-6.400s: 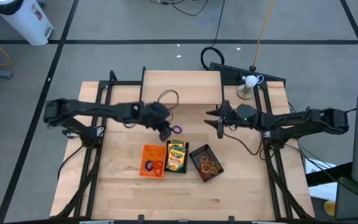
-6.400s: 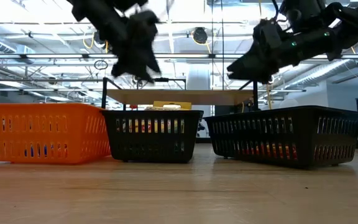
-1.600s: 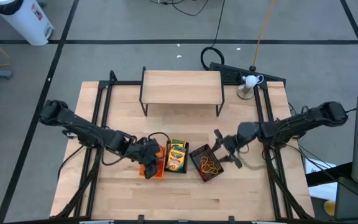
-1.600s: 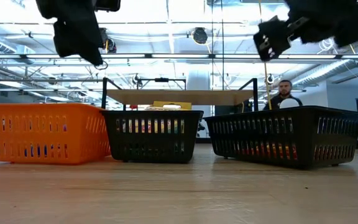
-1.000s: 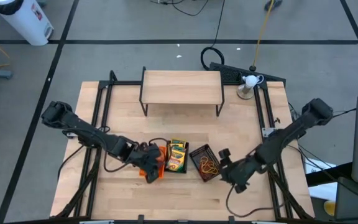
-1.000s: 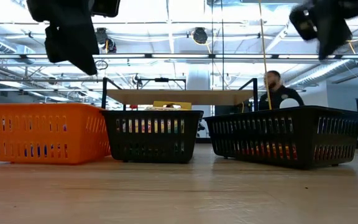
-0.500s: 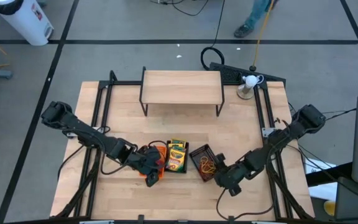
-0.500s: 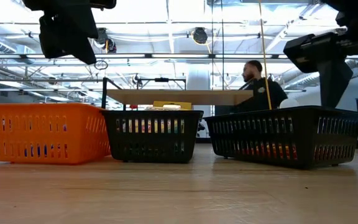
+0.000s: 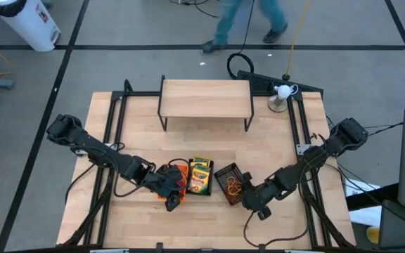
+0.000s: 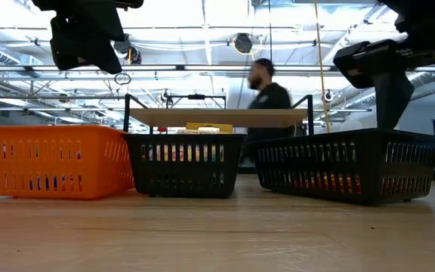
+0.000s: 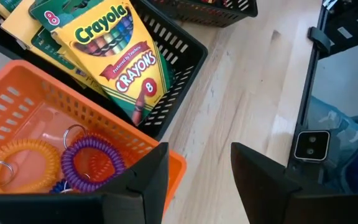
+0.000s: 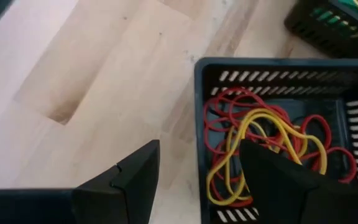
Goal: Pick & Place Office Desk Supplies
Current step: Put the right black bin on the shelf
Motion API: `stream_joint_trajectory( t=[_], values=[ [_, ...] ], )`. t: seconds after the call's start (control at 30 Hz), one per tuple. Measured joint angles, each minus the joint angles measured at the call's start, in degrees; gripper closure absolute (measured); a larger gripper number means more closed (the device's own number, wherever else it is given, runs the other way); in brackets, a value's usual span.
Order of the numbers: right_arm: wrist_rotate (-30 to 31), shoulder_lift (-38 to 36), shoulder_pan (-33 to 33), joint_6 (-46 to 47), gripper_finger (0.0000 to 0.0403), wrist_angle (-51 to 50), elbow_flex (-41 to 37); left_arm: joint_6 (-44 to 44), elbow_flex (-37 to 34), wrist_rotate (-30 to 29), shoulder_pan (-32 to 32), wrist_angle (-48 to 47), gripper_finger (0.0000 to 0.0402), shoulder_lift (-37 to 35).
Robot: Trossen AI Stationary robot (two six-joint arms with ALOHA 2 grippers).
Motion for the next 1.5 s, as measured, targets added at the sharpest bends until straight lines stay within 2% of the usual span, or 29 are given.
stream_joint_trajectory(
  t=[0.6, 0.73, 0.83, 0.97, 1.1, 1.37, 1.5],
  values=[
    [-4.6, 0.0, -2.1, 0.7, 0.0193, -0.2, 0.0, 0.1, 0.0, 0.0, 0.0, 0.0, 0.0231, 0.0],
    [-8.8, 0.0, -2.6, 2.6, 0.0193, -1.2, 0.0, 0.1, 0.0, 0.0, 0.0, 0.0, 0.0231, 0.0],
    [-8.3, 0.0, -2.6, 3.2, 0.0193, -1.7, 0.0, 0.1, 0.0, 0.0, 0.0, 0.0, 0.0231, 0.0],
    [-2.0, 0.0, -2.3, 1.7, 0.0193, -0.3, 0.0, 0.0, 0.0, 0.0, 0.0, 0.0, 0.0231, 0.0],
    [-8.1, 0.2, -3.0, 1.8, 0.0193, 1.2, 0.0, 0.0, 0.0, 0.0, 0.0, 0.0, 0.0231, 0.0],
    [-11.7, 5.9, -3.8, 3.7, 0.0193, 2.0, 0.1, 0.0, 0.0, 0.0, 0.0, 0.0, 0.0231, 0.0],
    [-11.3, 9.5, -3.8, 4.8, 0.0193, 3.1, 0.1, -0.3, 0.0, 0.0, 0.0, 0.0, 0.0231, 0.0]
  ],
)
